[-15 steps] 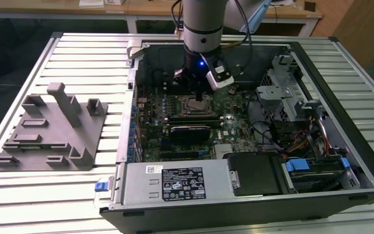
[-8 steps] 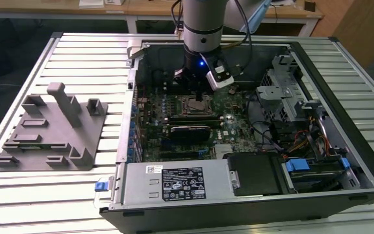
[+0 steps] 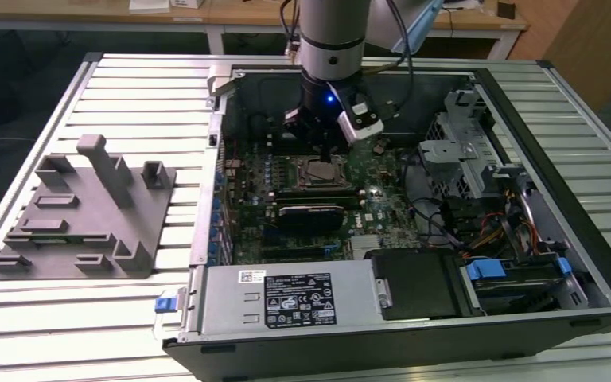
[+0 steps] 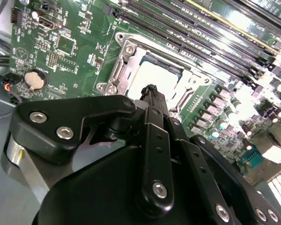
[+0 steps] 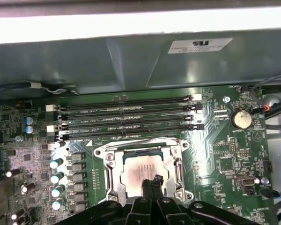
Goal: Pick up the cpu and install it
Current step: 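Install the second cpu locking lever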
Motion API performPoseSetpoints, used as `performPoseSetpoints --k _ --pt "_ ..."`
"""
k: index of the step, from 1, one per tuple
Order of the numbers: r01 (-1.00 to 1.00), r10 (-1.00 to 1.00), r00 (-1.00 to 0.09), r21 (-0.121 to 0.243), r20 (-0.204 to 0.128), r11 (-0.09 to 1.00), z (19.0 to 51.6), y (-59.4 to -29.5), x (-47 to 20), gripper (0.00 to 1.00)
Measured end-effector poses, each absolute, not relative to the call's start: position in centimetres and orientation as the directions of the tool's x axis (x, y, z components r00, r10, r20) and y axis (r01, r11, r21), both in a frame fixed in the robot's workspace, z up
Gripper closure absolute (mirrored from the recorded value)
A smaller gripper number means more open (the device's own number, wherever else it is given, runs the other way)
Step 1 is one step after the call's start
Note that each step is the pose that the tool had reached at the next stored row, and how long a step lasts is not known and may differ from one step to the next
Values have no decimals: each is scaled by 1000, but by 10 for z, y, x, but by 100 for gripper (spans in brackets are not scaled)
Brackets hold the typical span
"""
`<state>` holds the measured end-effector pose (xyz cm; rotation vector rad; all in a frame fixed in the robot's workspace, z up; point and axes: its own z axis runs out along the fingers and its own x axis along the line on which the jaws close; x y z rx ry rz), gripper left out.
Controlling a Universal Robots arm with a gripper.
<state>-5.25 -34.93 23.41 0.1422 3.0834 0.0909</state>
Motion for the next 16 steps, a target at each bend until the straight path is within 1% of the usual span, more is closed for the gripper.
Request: performPoseSetpoints --k 10,16 --pt "90 93 -994 61 -51 994 242 -351 -53 89" --pt "90 93 -994 61 -51 994 242 -363 -53 89"
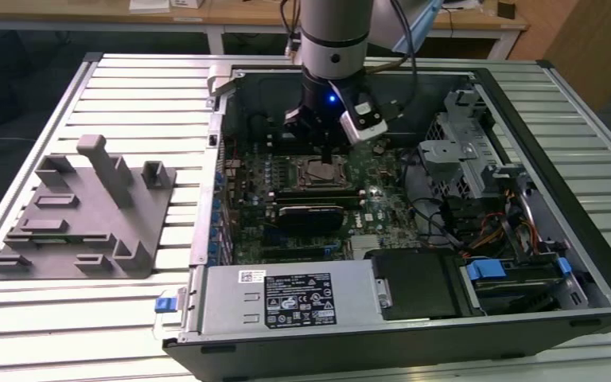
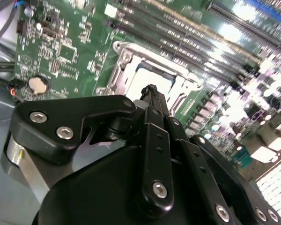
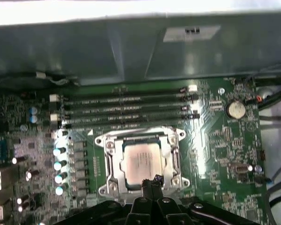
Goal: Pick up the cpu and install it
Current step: 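Install the second cpu locking lever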
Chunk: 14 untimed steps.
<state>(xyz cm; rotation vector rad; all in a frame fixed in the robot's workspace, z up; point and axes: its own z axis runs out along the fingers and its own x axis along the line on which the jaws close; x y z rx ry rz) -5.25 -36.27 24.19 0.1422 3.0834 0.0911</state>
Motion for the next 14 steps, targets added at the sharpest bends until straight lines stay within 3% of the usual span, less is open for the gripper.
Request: performPoseSetpoints --k 14 --pt "90 93 -994 61 -51 994 241 -392 -53 89"
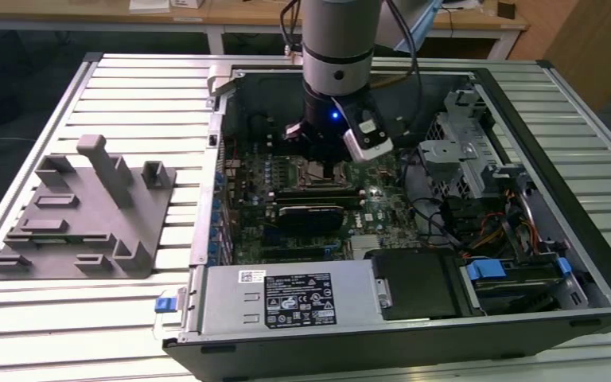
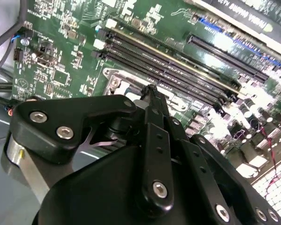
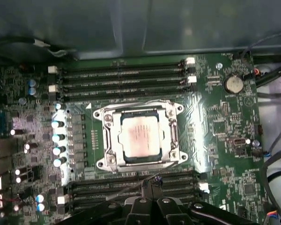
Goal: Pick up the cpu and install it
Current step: 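Install the second cpu locking lever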
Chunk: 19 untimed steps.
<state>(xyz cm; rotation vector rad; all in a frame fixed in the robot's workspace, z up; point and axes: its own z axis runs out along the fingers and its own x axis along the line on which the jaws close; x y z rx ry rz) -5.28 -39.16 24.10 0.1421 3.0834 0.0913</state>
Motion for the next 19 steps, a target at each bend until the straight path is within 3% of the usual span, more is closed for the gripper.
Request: performPoseSetpoints --k 8,19 --pt "90 94 -994 68 -50 994 237 -397 -63 89" --pt "90 96 -994 104 -47 991 230 -399 -75 89"
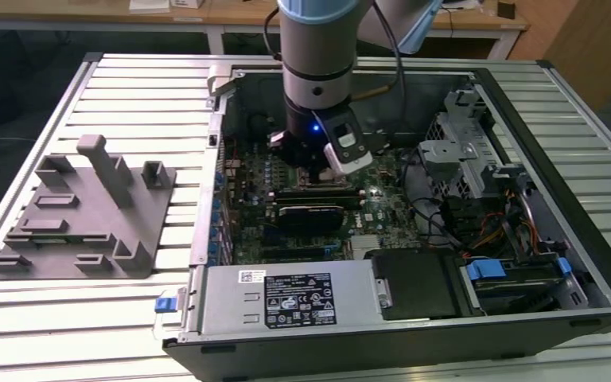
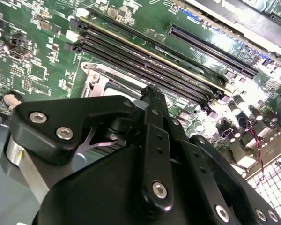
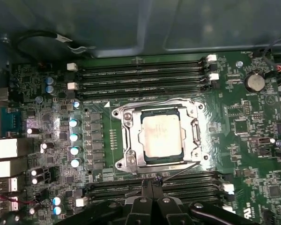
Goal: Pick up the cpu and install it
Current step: 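Install the second cpu locking lever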
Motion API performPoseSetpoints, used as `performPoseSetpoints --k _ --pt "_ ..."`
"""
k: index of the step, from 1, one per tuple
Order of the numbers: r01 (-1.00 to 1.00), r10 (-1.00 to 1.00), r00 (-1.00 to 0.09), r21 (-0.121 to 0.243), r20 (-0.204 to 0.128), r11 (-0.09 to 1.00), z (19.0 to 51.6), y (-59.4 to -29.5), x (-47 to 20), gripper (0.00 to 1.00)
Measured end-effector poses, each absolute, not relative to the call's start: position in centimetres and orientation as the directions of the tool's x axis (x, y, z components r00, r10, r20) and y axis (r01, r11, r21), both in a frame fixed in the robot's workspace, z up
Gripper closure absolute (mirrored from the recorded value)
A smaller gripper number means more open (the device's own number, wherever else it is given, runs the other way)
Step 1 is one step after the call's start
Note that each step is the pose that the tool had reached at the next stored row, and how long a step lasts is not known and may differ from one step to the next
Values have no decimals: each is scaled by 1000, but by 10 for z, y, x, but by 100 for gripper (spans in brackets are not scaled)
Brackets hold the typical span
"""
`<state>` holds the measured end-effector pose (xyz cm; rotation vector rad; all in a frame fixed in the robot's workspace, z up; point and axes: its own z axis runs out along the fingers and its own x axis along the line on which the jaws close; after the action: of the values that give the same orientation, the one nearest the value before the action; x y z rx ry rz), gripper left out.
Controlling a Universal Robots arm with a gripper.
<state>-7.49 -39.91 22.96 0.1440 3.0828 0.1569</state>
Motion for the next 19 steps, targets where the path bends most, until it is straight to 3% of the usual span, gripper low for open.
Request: performPoseSetpoints --k 19 --pt "90 98 -994 164 -41 982 217 -411 -83 89"
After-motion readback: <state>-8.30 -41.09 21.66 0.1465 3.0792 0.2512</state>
